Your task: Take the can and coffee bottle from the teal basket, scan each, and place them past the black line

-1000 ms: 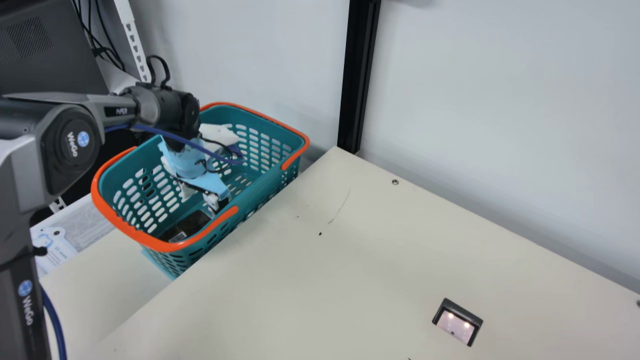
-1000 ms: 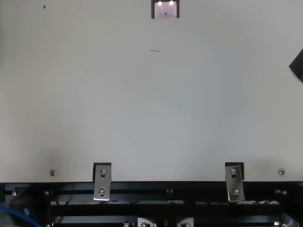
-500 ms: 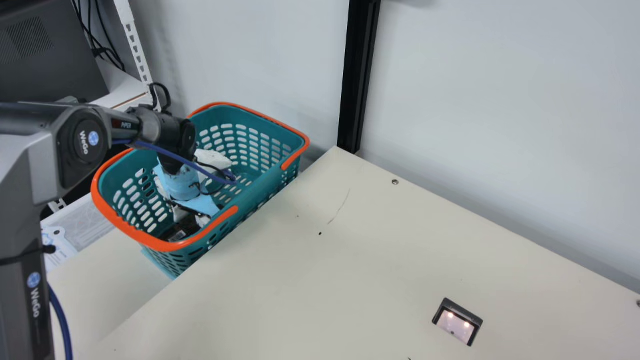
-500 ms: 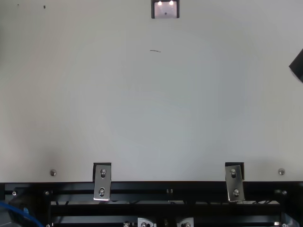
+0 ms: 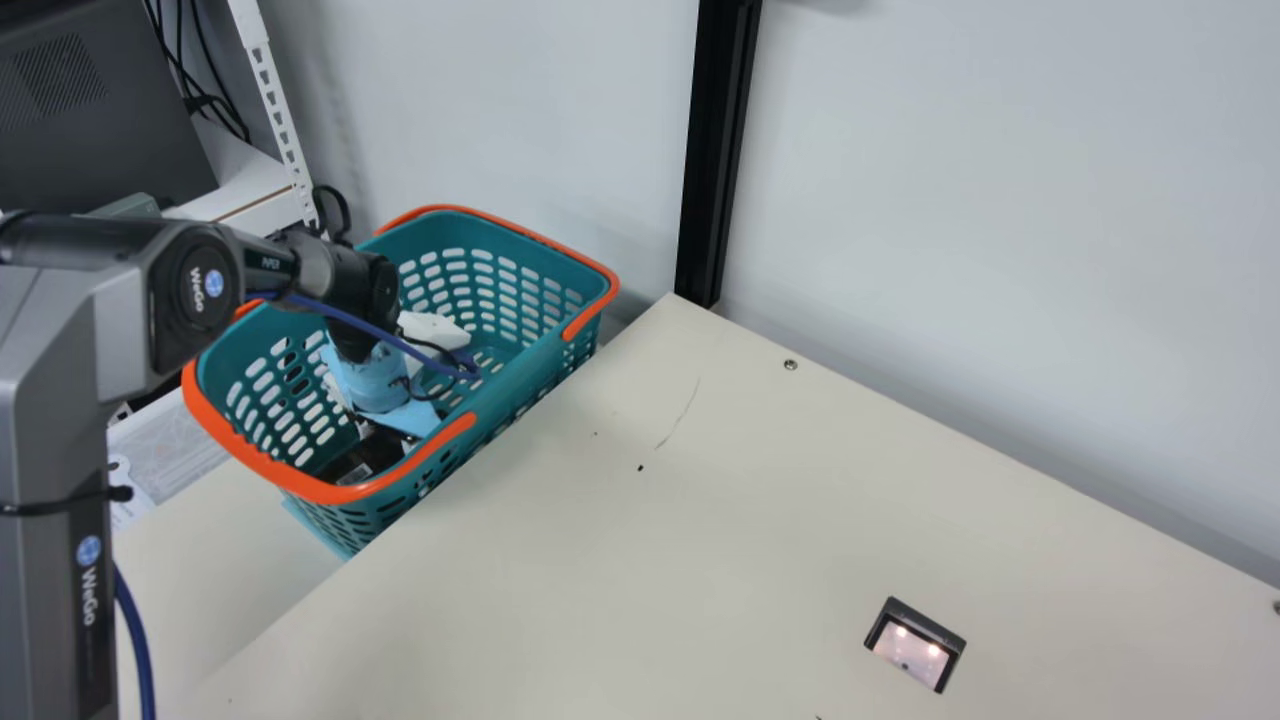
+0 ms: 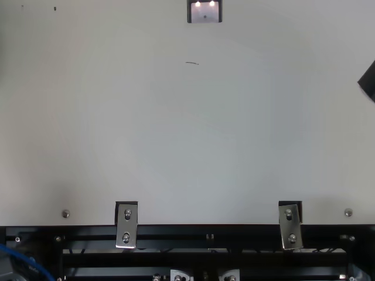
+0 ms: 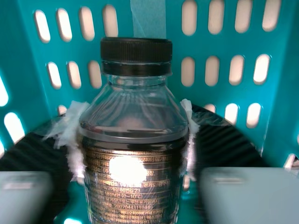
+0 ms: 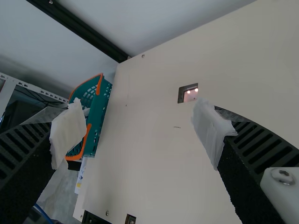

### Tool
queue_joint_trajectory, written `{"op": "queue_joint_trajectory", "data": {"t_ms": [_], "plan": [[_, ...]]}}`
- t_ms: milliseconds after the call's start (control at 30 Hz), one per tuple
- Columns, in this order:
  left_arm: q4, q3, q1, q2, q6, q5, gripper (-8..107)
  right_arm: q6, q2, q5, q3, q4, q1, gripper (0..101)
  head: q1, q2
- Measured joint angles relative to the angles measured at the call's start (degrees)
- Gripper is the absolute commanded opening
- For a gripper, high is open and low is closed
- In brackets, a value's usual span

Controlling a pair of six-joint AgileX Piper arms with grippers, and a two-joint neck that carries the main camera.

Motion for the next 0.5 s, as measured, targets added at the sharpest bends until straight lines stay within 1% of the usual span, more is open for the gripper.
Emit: {"op": "queue_joint_trajectory", "data": {"t_ms": [100,200,333,500], "plan": [[-0.79,-0.71,-0.11,0.28,0.39,-0.67,10,0.0,0.0,0.0,0.0,0.0,0.0,101,-0.29,0.0],[-2.21,-0.79,-0.34,-1.23,1.44,-2.17,10,0.0,0.0,0.0,0.0,0.0,0.0,101,-0.29,0.0],[-5.31,0.17,-0.68,-5.69,3.76,-4.63,10,0.0,0.0,0.0,0.0,0.0,0.0,101,-0.29,0.0],[-11.96,1.46,-1.41,-14.69,8.1,-6.34,10,0.0,0.0,0.0,0.0,0.0,0.0,101,-0.29,0.0]]}}
